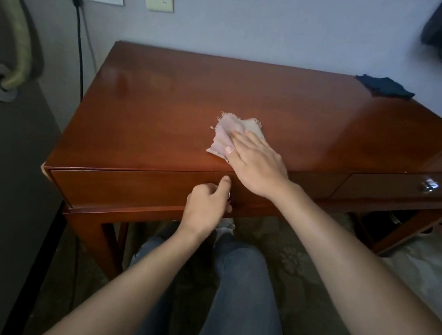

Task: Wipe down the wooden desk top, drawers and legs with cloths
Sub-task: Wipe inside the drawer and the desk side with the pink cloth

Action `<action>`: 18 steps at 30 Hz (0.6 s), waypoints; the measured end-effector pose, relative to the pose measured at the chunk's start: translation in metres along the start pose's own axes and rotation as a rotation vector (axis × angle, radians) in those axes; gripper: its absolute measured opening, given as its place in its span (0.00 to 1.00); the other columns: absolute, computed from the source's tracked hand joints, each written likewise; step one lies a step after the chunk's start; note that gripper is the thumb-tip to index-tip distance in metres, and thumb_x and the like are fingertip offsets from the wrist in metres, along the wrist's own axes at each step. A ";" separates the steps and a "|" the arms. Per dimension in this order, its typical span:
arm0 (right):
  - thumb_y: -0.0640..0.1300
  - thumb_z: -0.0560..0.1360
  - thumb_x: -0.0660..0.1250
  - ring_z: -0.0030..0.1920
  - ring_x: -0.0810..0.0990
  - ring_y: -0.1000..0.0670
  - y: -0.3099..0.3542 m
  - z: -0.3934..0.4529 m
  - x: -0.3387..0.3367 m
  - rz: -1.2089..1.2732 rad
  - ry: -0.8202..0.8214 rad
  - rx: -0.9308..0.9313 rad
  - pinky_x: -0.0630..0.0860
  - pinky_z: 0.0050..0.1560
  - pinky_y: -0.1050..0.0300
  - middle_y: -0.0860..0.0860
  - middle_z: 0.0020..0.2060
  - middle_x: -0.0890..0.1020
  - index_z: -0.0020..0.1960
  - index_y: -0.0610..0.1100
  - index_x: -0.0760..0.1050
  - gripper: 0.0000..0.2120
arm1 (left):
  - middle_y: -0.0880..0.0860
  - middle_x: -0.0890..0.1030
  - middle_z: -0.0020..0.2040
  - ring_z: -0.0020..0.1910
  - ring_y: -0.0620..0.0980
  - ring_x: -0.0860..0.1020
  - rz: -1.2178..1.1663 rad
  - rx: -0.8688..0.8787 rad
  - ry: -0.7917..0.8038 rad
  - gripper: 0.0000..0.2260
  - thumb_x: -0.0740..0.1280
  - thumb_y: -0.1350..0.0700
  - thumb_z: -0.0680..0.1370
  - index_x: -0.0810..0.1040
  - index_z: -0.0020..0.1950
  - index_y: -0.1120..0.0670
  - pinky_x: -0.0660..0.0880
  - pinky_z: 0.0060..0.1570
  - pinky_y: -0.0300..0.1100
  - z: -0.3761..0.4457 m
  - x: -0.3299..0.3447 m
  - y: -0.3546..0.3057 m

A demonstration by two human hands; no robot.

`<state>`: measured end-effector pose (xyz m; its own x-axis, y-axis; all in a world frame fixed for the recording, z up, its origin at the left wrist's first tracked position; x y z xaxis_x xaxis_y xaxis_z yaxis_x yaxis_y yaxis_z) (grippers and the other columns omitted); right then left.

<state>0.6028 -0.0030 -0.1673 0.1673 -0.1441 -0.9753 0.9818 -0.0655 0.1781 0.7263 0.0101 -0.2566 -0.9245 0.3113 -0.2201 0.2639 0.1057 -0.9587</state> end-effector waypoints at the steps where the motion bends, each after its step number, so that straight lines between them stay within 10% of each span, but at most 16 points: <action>1: 0.57 0.87 0.45 0.82 0.51 0.53 0.000 -0.001 0.001 0.002 -0.002 -0.001 0.49 0.78 0.55 0.58 0.81 0.56 0.83 0.54 0.55 0.25 | 0.51 0.83 0.32 0.32 0.50 0.78 0.048 0.009 -0.003 0.20 0.63 0.42 0.83 0.82 0.40 0.55 0.73 0.37 0.43 0.002 0.001 0.000; 6: 0.57 0.87 0.46 0.81 0.53 0.53 0.001 -0.005 -0.004 0.014 -0.006 -0.001 0.52 0.78 0.54 0.58 0.81 0.59 0.82 0.54 0.57 0.25 | 0.55 0.85 0.39 0.43 0.58 0.83 0.351 0.083 -0.054 0.19 0.61 0.47 0.85 0.82 0.43 0.56 0.78 0.47 0.48 -0.004 -0.002 -0.005; 11: 0.58 0.86 0.46 0.80 0.51 0.56 -0.002 -0.012 -0.005 0.055 0.043 -0.028 0.52 0.77 0.54 0.61 0.80 0.58 0.82 0.56 0.55 0.25 | 0.48 0.81 0.30 0.30 0.47 0.81 0.575 0.202 0.226 0.22 0.60 0.46 0.85 0.80 0.35 0.53 0.78 0.34 0.44 -0.062 -0.003 -0.018; 15: 0.60 0.86 0.46 0.80 0.50 0.57 -0.011 -0.025 0.000 0.072 0.077 -0.063 0.50 0.78 0.52 0.63 0.80 0.56 0.82 0.56 0.53 0.26 | 0.46 0.75 0.37 0.34 0.48 0.75 0.911 0.890 -0.161 0.17 0.59 0.47 0.85 0.77 0.39 0.50 0.71 0.33 0.44 -0.131 -0.048 -0.058; 18: 0.56 0.87 0.51 0.80 0.53 0.56 -0.012 -0.040 0.001 0.089 -0.002 -0.120 0.50 0.77 0.56 0.59 0.80 0.61 0.81 0.51 0.60 0.25 | 0.50 0.79 0.49 0.48 0.55 0.79 1.174 0.810 -0.103 0.19 0.53 0.44 0.86 0.82 0.54 0.50 0.75 0.46 0.51 -0.125 -0.062 -0.054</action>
<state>0.5952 0.0373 -0.1760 0.2541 -0.1461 -0.9561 0.9668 0.0660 0.2469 0.8040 0.1032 -0.1684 -0.3090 -0.2332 -0.9220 0.6820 -0.7300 -0.0440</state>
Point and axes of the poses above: each hand's wrist, its own z-axis towards the middle knuckle, its own x-axis out of the palm, y = z × x, the point moved 8 cm from there along z, towards the middle knuckle
